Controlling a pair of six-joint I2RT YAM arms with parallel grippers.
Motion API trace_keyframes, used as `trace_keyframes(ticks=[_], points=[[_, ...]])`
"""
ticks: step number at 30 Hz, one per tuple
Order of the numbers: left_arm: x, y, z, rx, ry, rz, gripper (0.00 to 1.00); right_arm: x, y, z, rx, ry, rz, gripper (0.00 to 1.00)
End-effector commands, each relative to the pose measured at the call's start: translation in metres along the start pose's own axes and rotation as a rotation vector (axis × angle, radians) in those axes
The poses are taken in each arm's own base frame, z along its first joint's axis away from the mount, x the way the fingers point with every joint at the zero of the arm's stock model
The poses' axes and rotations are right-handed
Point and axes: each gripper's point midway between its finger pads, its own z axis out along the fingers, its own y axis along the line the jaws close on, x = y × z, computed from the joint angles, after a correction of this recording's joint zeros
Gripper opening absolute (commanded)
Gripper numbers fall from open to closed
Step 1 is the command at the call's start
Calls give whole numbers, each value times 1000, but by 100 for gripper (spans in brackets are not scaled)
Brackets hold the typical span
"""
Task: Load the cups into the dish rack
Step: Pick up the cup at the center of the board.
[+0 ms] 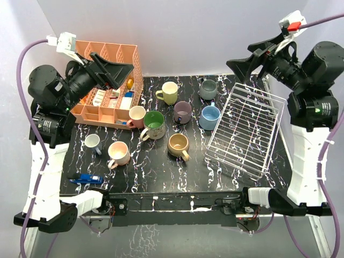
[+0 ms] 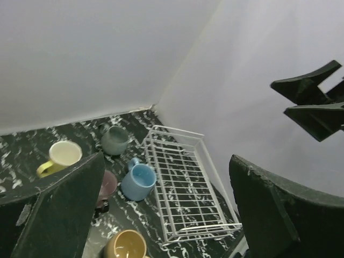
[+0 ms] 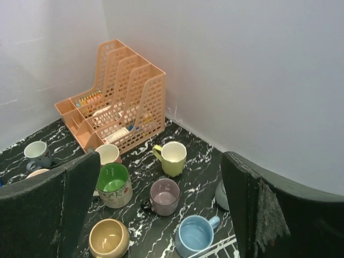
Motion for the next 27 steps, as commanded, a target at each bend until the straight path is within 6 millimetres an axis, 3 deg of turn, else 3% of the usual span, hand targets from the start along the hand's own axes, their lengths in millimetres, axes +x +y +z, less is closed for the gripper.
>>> trace_keyframes(ticks=[1,9,12,16,21,27], points=[[20,44,1,-136,38,1,97,29,-30,10,97,68,50,98],[88,107,-7,-249,165,-149,96,106,-55,9,171,226,107,98],[116,123,-13,-263,211,-247,94,131,-51,4,143,269,87,98],[148,133,-25,-288,267,-331,91,163,-30,-5,27,318,77,98],[193,118,-26,-298,380,-313,89,188,-6,-9,-129,346,94,98],[251,59,-12,-208,539,-233,89,202,2,-2,-271,378,82,98]])
